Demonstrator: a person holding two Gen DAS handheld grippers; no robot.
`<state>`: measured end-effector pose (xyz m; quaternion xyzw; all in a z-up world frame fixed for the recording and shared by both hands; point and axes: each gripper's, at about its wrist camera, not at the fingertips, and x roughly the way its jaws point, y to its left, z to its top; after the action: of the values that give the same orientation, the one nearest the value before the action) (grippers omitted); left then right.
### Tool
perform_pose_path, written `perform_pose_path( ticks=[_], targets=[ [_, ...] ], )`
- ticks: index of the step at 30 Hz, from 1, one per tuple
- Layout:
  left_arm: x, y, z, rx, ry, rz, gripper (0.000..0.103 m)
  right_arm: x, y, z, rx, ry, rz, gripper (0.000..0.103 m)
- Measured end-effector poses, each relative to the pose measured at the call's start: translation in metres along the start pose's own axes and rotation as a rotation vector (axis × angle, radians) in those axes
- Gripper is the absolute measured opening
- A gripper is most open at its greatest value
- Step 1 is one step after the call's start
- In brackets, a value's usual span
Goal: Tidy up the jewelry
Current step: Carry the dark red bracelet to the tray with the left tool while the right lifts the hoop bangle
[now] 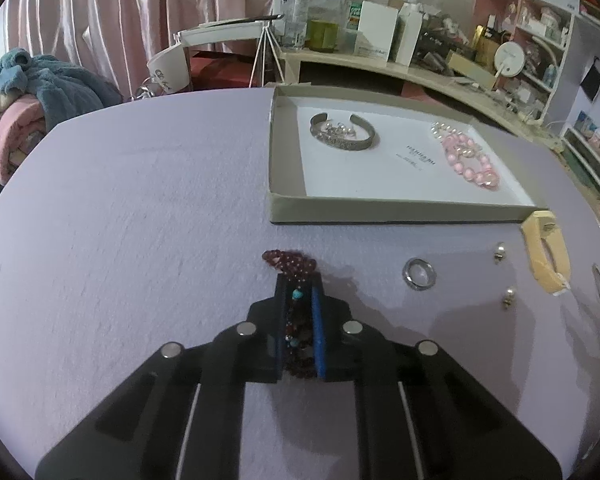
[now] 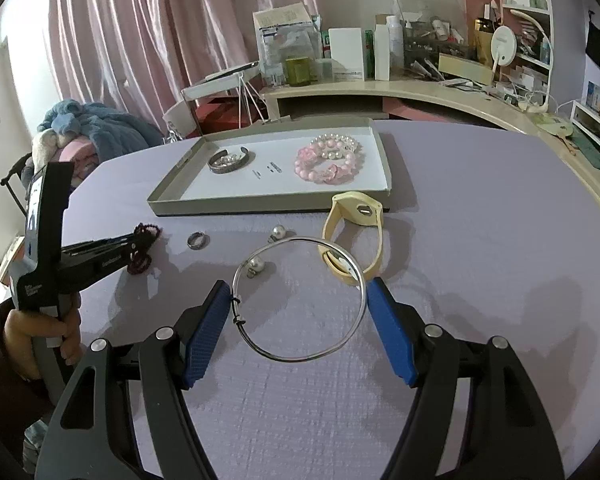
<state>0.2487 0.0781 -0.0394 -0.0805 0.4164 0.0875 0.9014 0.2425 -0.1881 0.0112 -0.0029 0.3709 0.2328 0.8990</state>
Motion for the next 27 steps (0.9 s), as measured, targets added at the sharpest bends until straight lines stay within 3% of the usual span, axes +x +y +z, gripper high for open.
perform_pose_path(
  ticks=[15, 27],
  targets=[
    [-0.124, -0.016, 0.036, 0.064, -0.264, -0.156, 0.011, -0.023, 0.001, 0.014, 0.005, -0.084, 0.005, 0.072],
    [-0.145, -0.024, 0.049, 0.066, -0.306, -0.171, 0.011, -0.028, -0.005, 0.016, 0.019, -0.103, 0.005, 0.072]
  ],
)
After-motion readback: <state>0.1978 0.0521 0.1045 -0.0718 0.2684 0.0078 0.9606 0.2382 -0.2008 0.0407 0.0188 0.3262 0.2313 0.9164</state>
